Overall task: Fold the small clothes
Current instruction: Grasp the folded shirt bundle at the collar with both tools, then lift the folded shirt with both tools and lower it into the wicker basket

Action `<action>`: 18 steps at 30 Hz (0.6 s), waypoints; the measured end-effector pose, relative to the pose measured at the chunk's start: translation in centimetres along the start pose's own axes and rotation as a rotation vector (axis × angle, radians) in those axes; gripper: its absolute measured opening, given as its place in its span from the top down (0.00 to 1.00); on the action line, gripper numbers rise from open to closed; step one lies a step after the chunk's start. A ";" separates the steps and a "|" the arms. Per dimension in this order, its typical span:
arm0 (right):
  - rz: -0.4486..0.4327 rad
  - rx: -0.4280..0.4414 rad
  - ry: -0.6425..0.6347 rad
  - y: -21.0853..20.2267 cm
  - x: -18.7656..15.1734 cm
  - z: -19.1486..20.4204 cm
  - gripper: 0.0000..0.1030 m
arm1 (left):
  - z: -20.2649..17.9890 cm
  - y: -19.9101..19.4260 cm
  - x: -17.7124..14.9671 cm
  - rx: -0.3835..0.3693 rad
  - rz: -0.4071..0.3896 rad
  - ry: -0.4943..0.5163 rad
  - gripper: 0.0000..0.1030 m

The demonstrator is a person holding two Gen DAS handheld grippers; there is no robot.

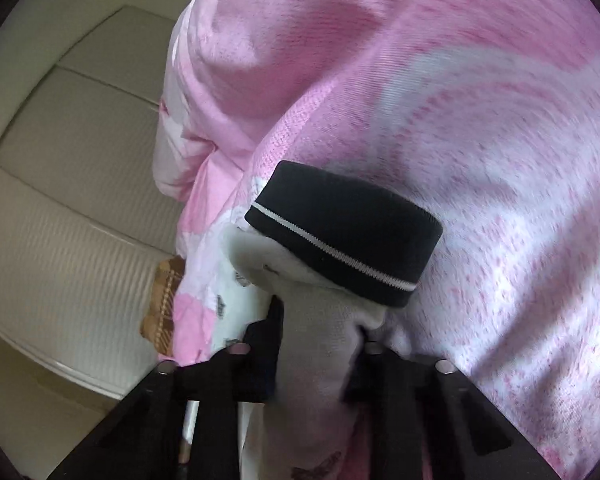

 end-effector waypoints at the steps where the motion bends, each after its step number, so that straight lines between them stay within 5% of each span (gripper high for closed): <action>1: -0.014 -0.006 -0.008 -0.4 -0.2 0.4 0.83 | -0.3 -0.3 0.1 0.001 -0.006 0.014 0.82; 11: -0.084 -0.007 -0.097 -4.2 -1.1 8.8 0.85 | -2.6 -5.9 1.8 0.001 -0.006 0.104 0.82; 18: -0.079 0.014 -0.154 -2.1 -3.1 17.7 0.85 | -2.2 -13.8 6.3 -0.005 -0.051 0.114 0.82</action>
Point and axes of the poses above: each gripper's, at about its wrist camera, not at the fingertips, and y roughly the way its jaws point, z to its left, x to its top, the point moved 4 cm from there along y, roughly the way its jaws point, and after that the axes turned 5 degrees about y, right-handed, at the moved point
